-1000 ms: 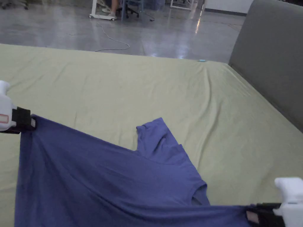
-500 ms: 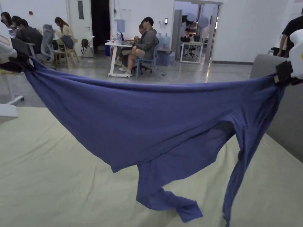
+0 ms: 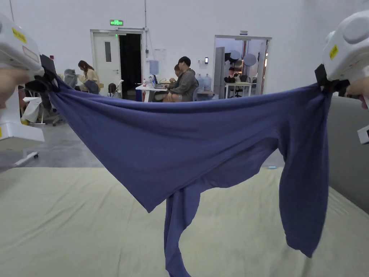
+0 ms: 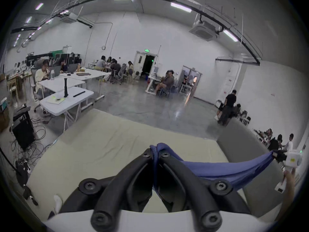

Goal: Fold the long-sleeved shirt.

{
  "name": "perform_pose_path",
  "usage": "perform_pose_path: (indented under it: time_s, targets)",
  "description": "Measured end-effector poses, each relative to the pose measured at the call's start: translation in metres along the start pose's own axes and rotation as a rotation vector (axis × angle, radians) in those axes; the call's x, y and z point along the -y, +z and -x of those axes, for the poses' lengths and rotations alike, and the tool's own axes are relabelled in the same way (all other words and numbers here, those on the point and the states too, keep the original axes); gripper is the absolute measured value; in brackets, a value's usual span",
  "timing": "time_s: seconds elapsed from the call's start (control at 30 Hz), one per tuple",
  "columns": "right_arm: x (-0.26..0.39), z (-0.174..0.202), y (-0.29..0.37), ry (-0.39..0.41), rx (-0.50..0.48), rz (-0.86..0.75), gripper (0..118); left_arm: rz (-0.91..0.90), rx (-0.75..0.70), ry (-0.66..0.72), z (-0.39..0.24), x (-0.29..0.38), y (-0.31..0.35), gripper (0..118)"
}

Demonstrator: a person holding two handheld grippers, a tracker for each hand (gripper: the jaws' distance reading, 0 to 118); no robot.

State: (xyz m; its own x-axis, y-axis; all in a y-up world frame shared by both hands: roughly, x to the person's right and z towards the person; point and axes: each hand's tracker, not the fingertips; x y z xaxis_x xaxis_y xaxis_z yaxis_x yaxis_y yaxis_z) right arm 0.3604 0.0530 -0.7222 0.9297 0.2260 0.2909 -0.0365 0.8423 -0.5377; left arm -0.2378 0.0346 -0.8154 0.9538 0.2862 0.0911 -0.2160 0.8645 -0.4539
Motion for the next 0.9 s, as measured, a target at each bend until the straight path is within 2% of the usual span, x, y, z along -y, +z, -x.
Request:
perform_pose_path:
  time_s: [0.1, 0.2, 0.27, 0.37, 0.43, 0.47, 0.57, 0.77, 0.9]
  targets:
    - [0.052, 0.008, -0.03, 0.041, -0.016, 0.08, 0, 0.117, -0.001, -0.024, 0.016, 0.049, -0.023, 0]
    - [0.13, 0.015, -0.061, 0.051, -0.085, 0.186, 0, 0.249, -0.03, -0.041, 0.039, 0.112, -0.047, 0]
    - [0.199, 0.02, -0.074, 0.066, -0.119, 0.255, 0, 0.351, -0.034, -0.023, 0.056, 0.165, -0.056, 0]
    - [0.289, 0.023, -0.082, 0.045, -0.167, 0.381, 0, 0.473, -0.034, -0.01, 0.079, 0.239, -0.058, 0]
    - [0.343, 0.032, -0.083, 0.159, -0.157, 0.482, 0, 0.59, -0.099, -0.071, 0.09, 0.288, -0.06, 0]
    - [0.368, 0.036, -0.078, 0.174, -0.161, 0.495, 0, 0.623, -0.121, -0.084, 0.095, 0.312, -0.057, 0]
    - [0.43, 0.029, -0.055, 0.121, -0.214, 0.539, 0, 0.677, -0.103, -0.02, 0.109, 0.367, -0.033, 0]
    - [0.518, 0.011, 0.02, 0.109, -0.286, 0.616, 0, 0.733, -0.089, -0.001, 0.132, 0.439, 0.032, 0]
    - [0.559, 0.005, 0.06, 0.137, -0.259, 0.636, 0, 0.754, -0.11, 0.054, 0.158, 0.474, 0.071, 0]
